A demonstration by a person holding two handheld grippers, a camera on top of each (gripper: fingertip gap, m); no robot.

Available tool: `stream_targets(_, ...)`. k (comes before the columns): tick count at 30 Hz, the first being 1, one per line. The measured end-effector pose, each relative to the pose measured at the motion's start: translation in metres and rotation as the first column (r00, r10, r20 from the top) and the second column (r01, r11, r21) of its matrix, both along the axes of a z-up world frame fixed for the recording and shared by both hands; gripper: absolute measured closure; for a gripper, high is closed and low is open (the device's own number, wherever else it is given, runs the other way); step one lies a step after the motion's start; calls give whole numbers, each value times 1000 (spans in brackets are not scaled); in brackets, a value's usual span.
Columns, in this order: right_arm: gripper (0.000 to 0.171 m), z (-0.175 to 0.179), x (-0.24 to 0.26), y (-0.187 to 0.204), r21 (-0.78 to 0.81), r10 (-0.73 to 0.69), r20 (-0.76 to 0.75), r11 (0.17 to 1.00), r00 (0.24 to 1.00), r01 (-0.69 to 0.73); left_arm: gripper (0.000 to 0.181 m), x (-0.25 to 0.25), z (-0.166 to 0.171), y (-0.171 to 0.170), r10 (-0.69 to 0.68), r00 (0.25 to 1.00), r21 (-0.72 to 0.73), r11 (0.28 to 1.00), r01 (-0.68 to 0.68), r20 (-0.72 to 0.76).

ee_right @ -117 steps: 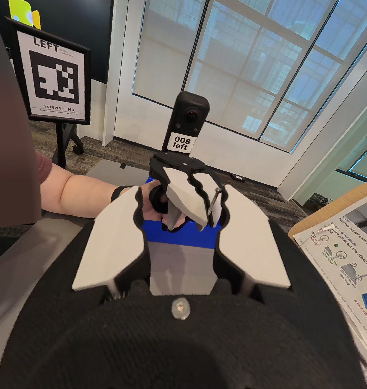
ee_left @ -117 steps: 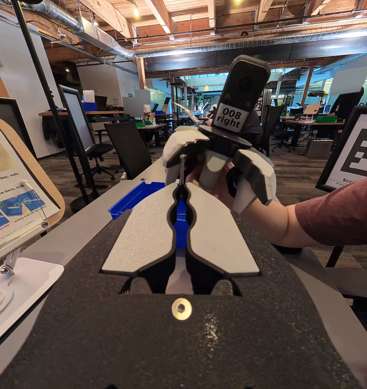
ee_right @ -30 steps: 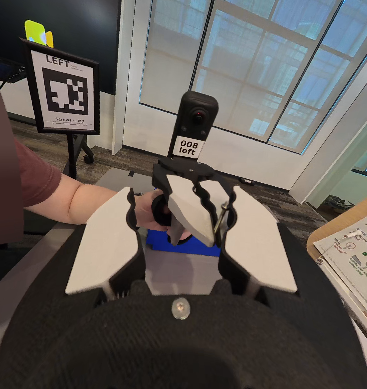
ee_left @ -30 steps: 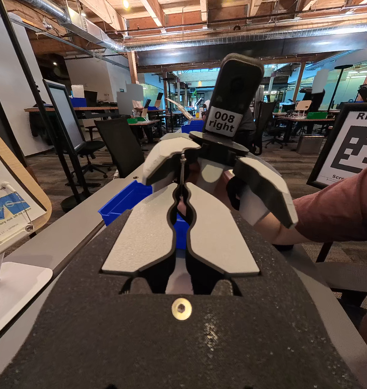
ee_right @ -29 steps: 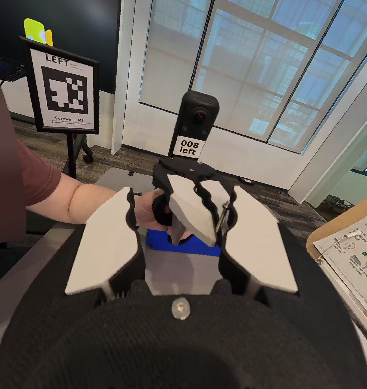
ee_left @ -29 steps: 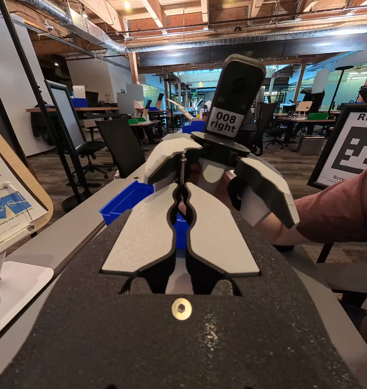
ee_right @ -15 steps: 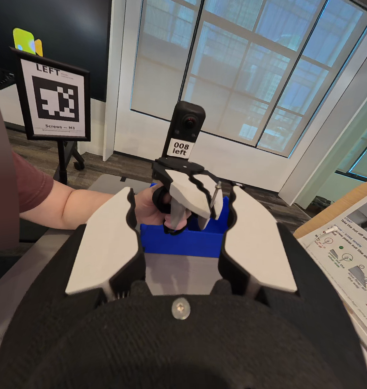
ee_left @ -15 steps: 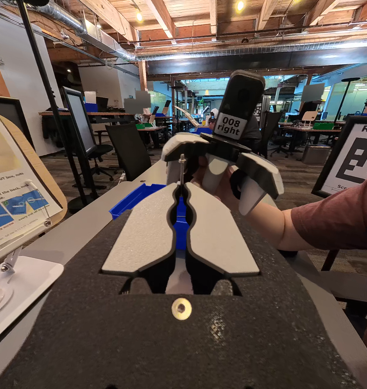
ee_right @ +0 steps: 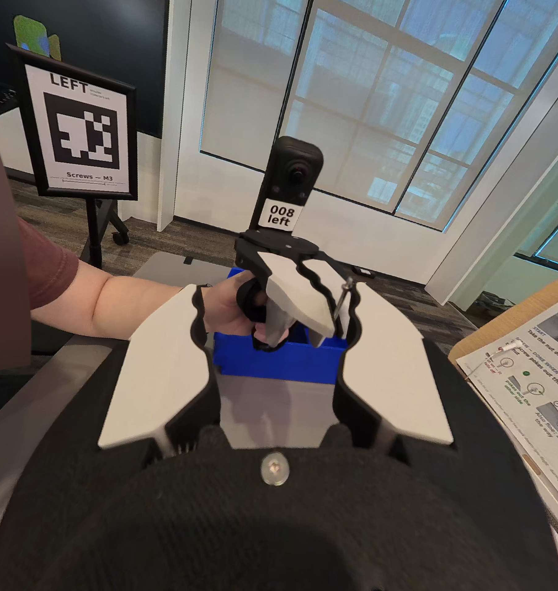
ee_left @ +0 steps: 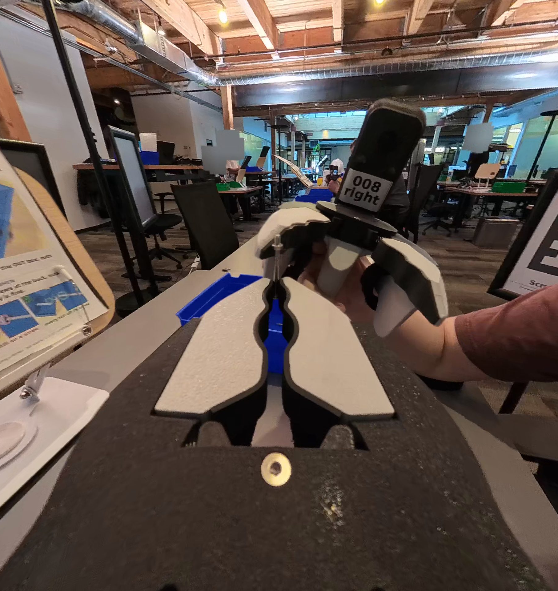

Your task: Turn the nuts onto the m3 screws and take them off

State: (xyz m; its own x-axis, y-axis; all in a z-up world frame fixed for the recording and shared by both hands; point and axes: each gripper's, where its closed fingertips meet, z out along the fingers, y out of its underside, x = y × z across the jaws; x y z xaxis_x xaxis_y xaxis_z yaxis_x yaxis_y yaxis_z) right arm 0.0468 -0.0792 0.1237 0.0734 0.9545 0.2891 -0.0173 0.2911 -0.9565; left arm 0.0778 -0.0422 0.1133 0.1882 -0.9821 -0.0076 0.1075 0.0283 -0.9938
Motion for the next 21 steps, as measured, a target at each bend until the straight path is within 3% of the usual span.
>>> stream_targets(4, 85, 2, 4, 7, -32, -8, -21, 999, 1000, 8, 179, -7, 5, 3, -16, 999, -35, 999, 18, 48)
stream_targets(11, 85, -4, -7, 1, -27, 10, -12, 1000, 1000, -10, 179, 18, -8, -14, -104, 995, -54, 993, 104, -2)
stream_targets(21, 83, -4, -3, 5, -24, -3, -7, 1000, 1000, 3, 179, 3, -3, 1, -24, 1000, -50, 998, 25, 10)
